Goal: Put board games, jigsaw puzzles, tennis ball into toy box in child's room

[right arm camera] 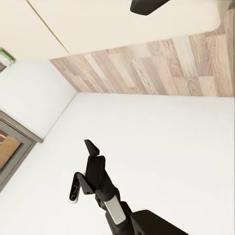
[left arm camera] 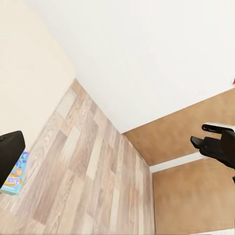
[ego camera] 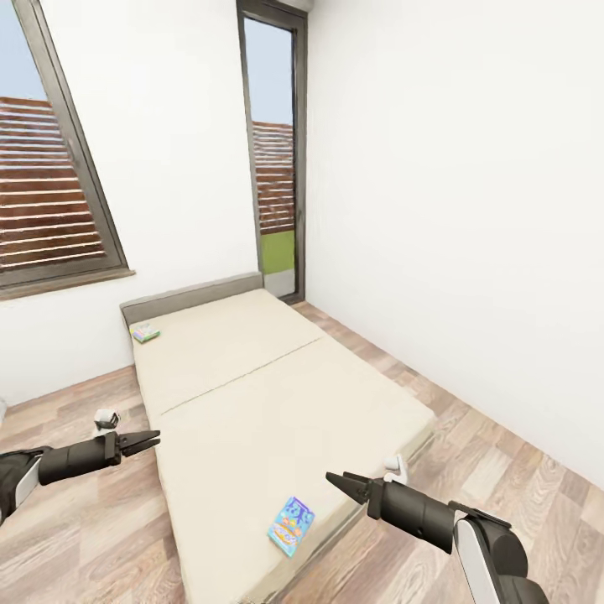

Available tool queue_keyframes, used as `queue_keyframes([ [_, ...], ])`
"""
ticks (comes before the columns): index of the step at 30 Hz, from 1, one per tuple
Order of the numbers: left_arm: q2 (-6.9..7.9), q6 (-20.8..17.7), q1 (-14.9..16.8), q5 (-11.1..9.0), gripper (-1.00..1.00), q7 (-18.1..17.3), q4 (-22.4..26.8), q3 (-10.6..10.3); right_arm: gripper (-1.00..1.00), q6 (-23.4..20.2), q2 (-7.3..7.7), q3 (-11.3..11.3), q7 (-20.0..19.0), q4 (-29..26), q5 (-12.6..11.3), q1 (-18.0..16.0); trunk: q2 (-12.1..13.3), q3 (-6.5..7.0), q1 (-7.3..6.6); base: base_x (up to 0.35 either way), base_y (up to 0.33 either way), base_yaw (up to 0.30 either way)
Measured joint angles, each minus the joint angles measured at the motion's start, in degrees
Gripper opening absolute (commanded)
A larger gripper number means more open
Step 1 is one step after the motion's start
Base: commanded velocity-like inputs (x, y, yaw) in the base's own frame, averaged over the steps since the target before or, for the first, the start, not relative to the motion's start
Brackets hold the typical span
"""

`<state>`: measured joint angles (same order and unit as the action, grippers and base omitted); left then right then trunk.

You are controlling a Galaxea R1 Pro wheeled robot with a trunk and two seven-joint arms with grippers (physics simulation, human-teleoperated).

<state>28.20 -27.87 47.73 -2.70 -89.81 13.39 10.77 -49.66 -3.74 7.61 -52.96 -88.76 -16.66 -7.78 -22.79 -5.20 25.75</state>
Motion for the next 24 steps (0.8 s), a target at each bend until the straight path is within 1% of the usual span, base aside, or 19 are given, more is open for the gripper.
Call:
queue_keyframes([
  [24,0.0,0.4,0.0,0.0,1.0,0.0,0.0,0.0,1.0,0.0,0.0,-0.1,0.0,0.0,0.0,0.0,0.0,0.0,0.0,0.0,-0.3,0.289],
])
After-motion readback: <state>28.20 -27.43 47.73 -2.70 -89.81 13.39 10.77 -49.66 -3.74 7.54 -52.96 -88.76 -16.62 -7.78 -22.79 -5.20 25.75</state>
